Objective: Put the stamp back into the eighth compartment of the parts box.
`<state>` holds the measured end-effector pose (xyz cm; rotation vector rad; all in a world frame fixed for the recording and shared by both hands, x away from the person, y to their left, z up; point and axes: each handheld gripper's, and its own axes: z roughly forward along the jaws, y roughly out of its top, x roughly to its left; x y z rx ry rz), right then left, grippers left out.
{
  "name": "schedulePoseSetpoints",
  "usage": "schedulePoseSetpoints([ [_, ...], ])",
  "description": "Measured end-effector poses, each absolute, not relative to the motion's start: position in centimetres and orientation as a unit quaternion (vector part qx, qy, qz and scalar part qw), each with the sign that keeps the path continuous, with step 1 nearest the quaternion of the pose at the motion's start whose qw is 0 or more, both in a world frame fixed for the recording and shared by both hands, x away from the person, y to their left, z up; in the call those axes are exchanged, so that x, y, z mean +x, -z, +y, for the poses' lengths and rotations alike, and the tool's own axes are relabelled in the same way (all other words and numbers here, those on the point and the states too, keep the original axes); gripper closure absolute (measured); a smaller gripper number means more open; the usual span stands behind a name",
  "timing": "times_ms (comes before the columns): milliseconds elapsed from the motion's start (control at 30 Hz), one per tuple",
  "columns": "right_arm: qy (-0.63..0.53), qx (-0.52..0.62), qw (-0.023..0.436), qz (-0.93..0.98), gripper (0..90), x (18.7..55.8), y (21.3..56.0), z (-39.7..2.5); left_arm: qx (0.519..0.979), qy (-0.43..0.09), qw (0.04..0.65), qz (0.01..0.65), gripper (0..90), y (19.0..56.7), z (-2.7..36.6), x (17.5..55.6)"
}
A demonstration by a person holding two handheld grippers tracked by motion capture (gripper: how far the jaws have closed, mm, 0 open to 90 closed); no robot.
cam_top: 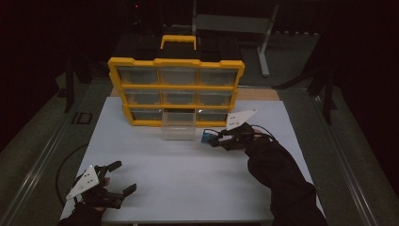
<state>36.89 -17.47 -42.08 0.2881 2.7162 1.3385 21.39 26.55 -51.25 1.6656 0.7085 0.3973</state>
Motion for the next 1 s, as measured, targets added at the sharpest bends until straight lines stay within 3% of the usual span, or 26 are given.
schedulePoseSetpoints([
  [1000,-0.444,0.104,0.097,0.885,69.7,40.8,36.3,-12.6,0.725,-0.169,0.597,0.299,0.1,51.3,26.4,21.3],
])
